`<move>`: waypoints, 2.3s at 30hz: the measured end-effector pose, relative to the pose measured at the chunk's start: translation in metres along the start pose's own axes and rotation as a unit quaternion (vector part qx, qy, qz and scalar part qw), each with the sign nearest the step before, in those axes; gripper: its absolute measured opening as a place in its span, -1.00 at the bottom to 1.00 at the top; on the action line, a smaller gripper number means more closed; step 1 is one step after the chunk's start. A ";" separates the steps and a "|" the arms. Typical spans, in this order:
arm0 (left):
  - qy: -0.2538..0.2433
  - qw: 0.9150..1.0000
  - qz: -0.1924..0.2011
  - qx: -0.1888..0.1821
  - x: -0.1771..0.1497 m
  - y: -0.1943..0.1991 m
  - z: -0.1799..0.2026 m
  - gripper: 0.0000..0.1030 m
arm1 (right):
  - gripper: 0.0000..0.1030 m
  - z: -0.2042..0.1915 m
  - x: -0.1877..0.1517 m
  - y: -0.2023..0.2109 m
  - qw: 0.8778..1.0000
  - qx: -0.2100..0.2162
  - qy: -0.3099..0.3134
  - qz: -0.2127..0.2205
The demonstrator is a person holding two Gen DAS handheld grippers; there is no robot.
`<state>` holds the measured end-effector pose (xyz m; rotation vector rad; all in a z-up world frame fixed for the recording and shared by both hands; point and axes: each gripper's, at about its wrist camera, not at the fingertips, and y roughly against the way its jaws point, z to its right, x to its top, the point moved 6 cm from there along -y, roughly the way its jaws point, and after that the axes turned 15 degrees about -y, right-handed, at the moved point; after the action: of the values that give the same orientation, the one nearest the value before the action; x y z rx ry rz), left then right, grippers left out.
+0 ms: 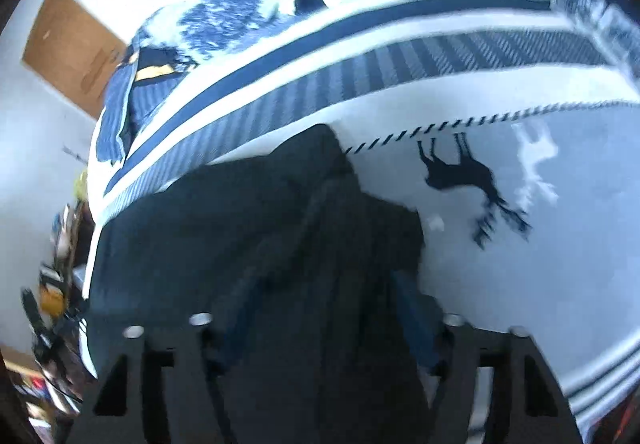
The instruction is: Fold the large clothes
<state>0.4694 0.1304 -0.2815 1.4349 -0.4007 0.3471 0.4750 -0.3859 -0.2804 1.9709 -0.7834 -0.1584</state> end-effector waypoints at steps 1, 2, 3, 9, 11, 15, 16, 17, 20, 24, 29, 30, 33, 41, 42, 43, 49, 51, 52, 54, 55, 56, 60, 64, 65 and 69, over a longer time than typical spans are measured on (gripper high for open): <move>0.001 1.000 -0.003 -0.005 0.000 -0.003 0.000 -0.91 | -0.17 0.002 0.004 -0.007 1.000 -0.001 -0.010 -0.007; 0.002 1.000 0.001 -0.001 -0.002 -0.003 0.001 -0.93 | -0.38 0.003 0.006 -0.013 1.000 0.010 -0.019 -0.017; 0.001 1.000 0.018 0.000 -0.005 0.004 0.000 -0.95 | -0.72 0.004 0.008 -0.015 1.000 0.012 -0.018 -0.011; -0.036 0.995 -0.015 0.090 -0.020 -0.025 -0.006 -1.00 | -0.95 0.011 -0.006 -0.018 0.996 -0.073 0.040 0.037; -0.010 0.998 0.000 0.069 -0.018 -0.017 -0.013 -1.00 | -0.94 0.007 -0.009 -0.020 0.995 -0.085 0.048 0.036; 0.015 0.997 0.067 0.040 0.002 0.023 -0.029 -0.93 | -0.75 -0.007 0.001 0.021 0.993 -0.061 0.051 0.085; 0.015 0.997 0.071 0.037 0.008 0.026 -0.029 -0.87 | -0.60 -0.011 0.007 0.029 0.994 -0.047 0.049 0.087; 0.014 0.997 0.070 0.033 0.014 0.026 -0.028 -0.60 | 0.00 -0.017 0.013 0.033 0.994 -0.035 0.055 0.088; 0.002 0.998 0.056 0.017 0.040 0.013 -0.017 0.18 | 0.65 -0.038 0.032 0.023 0.995 -0.009 0.079 0.066; -0.020 1.000 0.002 -0.006 0.063 -0.034 0.004 0.18 | 0.57 -0.041 0.058 -0.028 1.000 0.013 0.027 -0.002; 0.005 0.999 -0.023 -0.040 0.064 -0.054 0.007 -0.99 | -0.81 -0.029 0.072 -0.078 0.998 0.022 -0.023 -0.060; -0.003 1.000 -0.006 -0.023 0.065 -0.049 0.004 -0.99 | -0.90 -0.030 0.070 -0.074 0.998 0.021 -0.015 -0.051; -0.016 1.000 -0.011 -0.004 0.062 -0.053 0.003 -1.00 | -0.95 -0.031 0.072 -0.063 0.999 -0.027 0.021 -0.006; 0.008 0.996 0.025 0.088 0.054 -0.008 -0.012 -0.97 | -0.93 -0.030 0.070 -0.045 0.998 -0.046 0.000 0.032; 0.006 0.995 0.049 0.086 0.051 0.010 -0.012 -0.92 | -0.93 -0.032 0.065 -0.029 0.999 -0.025 -0.006 0.043; 0.007 0.994 0.068 0.082 0.047 0.026 -0.013 -0.86 | -0.91 -0.030 0.060 -0.015 0.999 -0.007 -0.009 0.051; 0.026 0.981 0.163 0.098 -0.028 0.144 0.006 0.53 | 0.51 -0.023 -0.035 0.084 0.994 0.023 -0.006 0.103; 0.015 0.979 0.172 0.109 -0.064 0.174 0.026 0.56 | 0.51 -0.016 -0.084 0.114 0.994 0.028 0.002 0.109; 0.007 0.979 0.167 0.115 -0.078 0.182 0.034 0.56 | 0.51 -0.014 -0.102 0.124 0.993 0.034 0.005 0.112; -0.009 0.979 0.159 0.127 -0.112 0.203 0.051 0.58 | 0.51 -0.006 -0.141 0.145 0.992 0.037 0.010 0.117; -0.017 0.979 0.156 0.132 -0.123 0.210 0.058 0.59 | 0.51 -0.004 -0.157 0.153 0.992 0.033 0.018 0.121; -0.026 0.979 0.152 0.135 -0.131 0.216 0.064 0.59 | 0.51 -0.002 -0.170 0.161 0.992 0.029 0.025 0.124; -0.074 0.974 0.171 0.128 -0.152 0.260 0.105 0.62 | 0.51 -0.014 -0.217 0.198 0.987 0.010 0.083 0.137; -0.106 0.961 0.202 0.154 -0.154 0.305 0.132 0.66 | 0.51 -0.042 -0.243 0.239 0.977 0.010 0.127 0.170; -0.107 0.960 0.208 0.153 -0.156 0.315 0.138 0.67 | 0.51 -0.049 -0.248 0.250 0.975 0.017 0.132 0.178; -0.113 0.949 0.246 0.161 -0.168 0.363 0.157 0.74 | 0.51 -0.070 -0.273 0.292 0.966 0.035 0.153 0.206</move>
<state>0.1440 0.0146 -0.0257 1.6921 -0.9304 0.6758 0.1568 -0.2680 -0.0590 1.7949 -0.9788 0.4169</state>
